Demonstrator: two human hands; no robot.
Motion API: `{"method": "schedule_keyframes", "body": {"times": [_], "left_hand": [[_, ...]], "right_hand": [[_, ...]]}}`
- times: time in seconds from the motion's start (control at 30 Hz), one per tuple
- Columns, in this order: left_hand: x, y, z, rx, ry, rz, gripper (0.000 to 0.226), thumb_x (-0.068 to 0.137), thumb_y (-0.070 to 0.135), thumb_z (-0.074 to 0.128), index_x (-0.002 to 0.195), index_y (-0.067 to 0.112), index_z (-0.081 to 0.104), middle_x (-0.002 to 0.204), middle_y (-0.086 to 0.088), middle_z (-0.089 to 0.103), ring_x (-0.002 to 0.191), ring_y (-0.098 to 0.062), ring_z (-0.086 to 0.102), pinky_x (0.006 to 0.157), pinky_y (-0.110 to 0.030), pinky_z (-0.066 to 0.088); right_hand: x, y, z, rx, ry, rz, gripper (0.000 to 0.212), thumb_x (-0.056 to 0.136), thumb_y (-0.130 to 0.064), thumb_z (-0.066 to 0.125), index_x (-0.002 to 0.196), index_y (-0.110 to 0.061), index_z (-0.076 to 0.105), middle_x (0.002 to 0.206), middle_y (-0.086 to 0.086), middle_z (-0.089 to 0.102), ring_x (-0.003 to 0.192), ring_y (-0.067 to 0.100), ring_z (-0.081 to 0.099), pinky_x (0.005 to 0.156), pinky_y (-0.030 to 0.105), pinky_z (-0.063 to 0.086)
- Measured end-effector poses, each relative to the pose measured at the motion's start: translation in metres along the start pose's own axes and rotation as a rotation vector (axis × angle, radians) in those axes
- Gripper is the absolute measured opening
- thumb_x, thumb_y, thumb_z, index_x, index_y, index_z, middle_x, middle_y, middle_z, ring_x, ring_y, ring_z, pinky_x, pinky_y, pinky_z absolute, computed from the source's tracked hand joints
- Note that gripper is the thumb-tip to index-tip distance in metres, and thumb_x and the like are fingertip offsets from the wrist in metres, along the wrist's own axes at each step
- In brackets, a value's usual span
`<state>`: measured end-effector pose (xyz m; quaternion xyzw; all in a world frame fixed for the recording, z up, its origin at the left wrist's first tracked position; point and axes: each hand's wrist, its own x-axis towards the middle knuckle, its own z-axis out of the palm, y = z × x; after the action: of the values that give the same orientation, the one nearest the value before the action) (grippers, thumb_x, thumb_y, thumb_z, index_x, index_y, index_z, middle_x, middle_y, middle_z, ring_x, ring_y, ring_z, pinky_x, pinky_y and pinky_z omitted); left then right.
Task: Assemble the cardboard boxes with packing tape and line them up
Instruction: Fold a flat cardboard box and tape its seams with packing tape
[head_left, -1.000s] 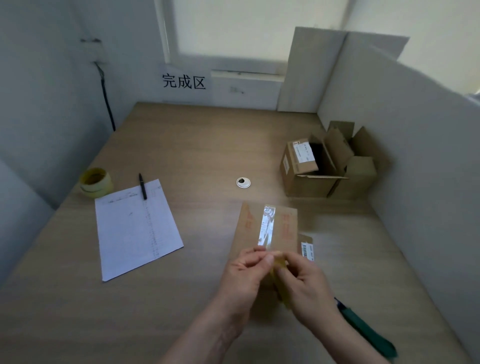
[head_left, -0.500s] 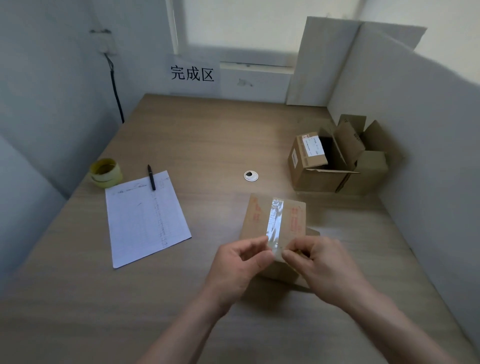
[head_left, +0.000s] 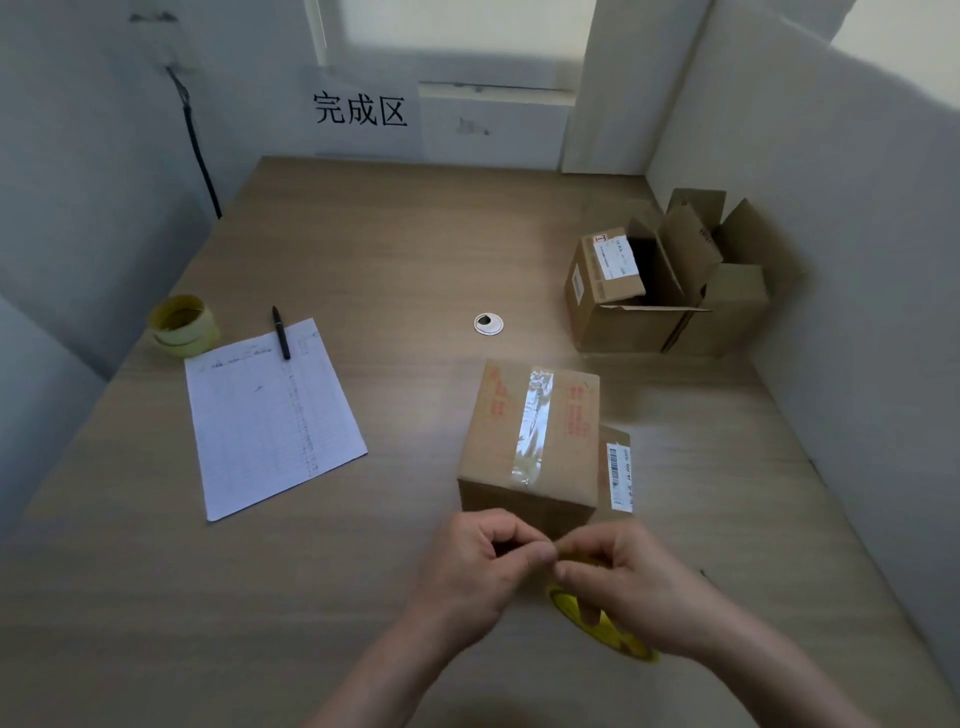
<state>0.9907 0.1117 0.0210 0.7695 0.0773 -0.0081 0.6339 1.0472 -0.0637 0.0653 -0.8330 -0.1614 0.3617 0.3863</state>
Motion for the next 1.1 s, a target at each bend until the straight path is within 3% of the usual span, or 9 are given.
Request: {"method": "schedule_keyframes", "body": {"times": [0.07, 0.17, 0.27, 0.3, 0.37, 0.47, 0.67, 0.8, 1.1], "left_hand": [[-0.004, -0.003, 0.003, -0.057, 0.084, -0.04, 0.011, 0.079, 0.028, 0.074, 0.071, 0.021, 0.076, 0.066, 0.004, 0.07, 0.063, -0.006, 0.061, 0.061, -0.026, 0.048], [-0.003, -0.011, 0.003, -0.123, 0.253, -0.105, 0.03, 0.089, 0.02, 0.071, 0.061, 0.009, 0.067, 0.055, -0.002, 0.061, 0.055, -0.01, 0.05, 0.056, -0.029, 0.04], [0.004, -0.019, -0.004, -0.04, 0.388, -0.109, 0.039, 0.09, 0.02, 0.068, 0.054, 0.009, 0.058, 0.05, -0.002, 0.054, 0.051, -0.009, 0.043, 0.053, -0.029, 0.036], [0.007, -0.022, -0.006, 0.01, 0.424, -0.098, 0.041, 0.09, 0.02, 0.068, 0.054, 0.008, 0.055, 0.049, 0.0, 0.049, 0.05, -0.009, 0.04, 0.052, -0.029, 0.034], [0.014, -0.029, -0.011, 0.129, 0.495, -0.063, 0.044, 0.091, 0.021, 0.067, 0.053, 0.007, 0.048, 0.047, 0.007, 0.04, 0.049, -0.007, 0.035, 0.05, -0.029, 0.031], [0.025, -0.038, -0.017, 0.345, 0.506, 0.047, 0.046, 0.089, 0.029, 0.06, 0.051, 0.018, 0.036, 0.047, 0.008, 0.032, 0.05, -0.006, 0.032, 0.05, -0.028, 0.027], [0.047, -0.051, -0.031, 0.672, 0.48, 0.162, 0.034, 0.088, 0.032, 0.05, 0.06, 0.023, 0.033, 0.061, 0.009, 0.039, 0.058, -0.017, 0.038, 0.054, -0.027, 0.026], [0.054, -0.057, -0.035, 0.7, 0.451, 0.166, 0.031, 0.089, 0.037, 0.042, 0.062, 0.024, 0.036, 0.063, 0.004, 0.046, 0.06, -0.019, 0.041, 0.054, -0.028, 0.028], [0.066, -0.069, -0.04, 0.765, 0.391, 0.121, 0.042, 0.088, 0.045, 0.034, 0.06, 0.016, 0.048, 0.067, 0.0, 0.047, 0.062, -0.023, 0.046, 0.054, -0.03, 0.032]], "right_hand": [[0.0, 0.004, 0.002, 0.047, -0.03, 0.007, 0.022, 0.085, -0.042, 0.068, 0.107, -0.042, 0.072, 0.08, -0.008, 0.073, 0.071, 0.004, 0.064, 0.072, 0.038, 0.055], [-0.003, 0.015, -0.001, 0.419, -0.06, -0.001, 0.058, 0.077, -0.026, 0.075, 0.133, -0.026, 0.058, 0.1, -0.003, 0.074, 0.078, 0.01, 0.067, 0.075, 0.03, 0.052], [-0.009, 0.019, -0.011, 0.652, 0.01, -0.057, 0.051, 0.075, -0.013, 0.067, 0.126, -0.018, 0.064, 0.085, 0.004, 0.072, 0.068, 0.017, 0.064, 0.064, 0.027, 0.052], [-0.01, 0.019, -0.014, 0.57, 0.083, -0.066, 0.044, 0.075, -0.014, 0.07, 0.119, -0.021, 0.07, 0.075, -0.002, 0.07, 0.064, 0.012, 0.062, 0.06, 0.025, 0.051], [-0.004, 0.025, -0.02, 0.035, 0.309, -0.022, 0.029, 0.078, -0.03, 0.08, 0.105, -0.037, 0.074, 0.066, -0.015, 0.065, 0.061, 0.004, 0.058, 0.06, 0.026, 0.049], [0.009, 0.018, -0.026, -0.627, 0.461, 0.127, 0.037, 0.082, -0.062, 0.065, 0.113, -0.041, 0.068, 0.099, -0.012, 0.073, 0.091, 0.015, 0.066, 0.071, 0.033, 0.05], [0.031, 0.021, -0.029, -0.758, 0.512, 0.091, 0.045, 0.087, -0.067, 0.045, 0.112, -0.036, 0.066, 0.102, -0.005, 0.073, 0.096, 0.022, 0.065, 0.07, 0.032, 0.047], [0.033, 0.027, -0.035, -0.643, 0.51, 0.089, 0.047, 0.072, -0.057, 0.04, 0.101, -0.033, 0.069, 0.091, -0.002, 0.073, 0.086, 0.025, 0.064, 0.067, 0.033, 0.048], [0.048, 0.023, -0.028, -0.82, 0.451, 0.214, 0.048, 0.09, -0.066, 0.043, 0.124, -0.037, 0.061, 0.114, -0.002, 0.07, 0.105, 0.024, 0.063, 0.076, 0.033, 0.049]]}}
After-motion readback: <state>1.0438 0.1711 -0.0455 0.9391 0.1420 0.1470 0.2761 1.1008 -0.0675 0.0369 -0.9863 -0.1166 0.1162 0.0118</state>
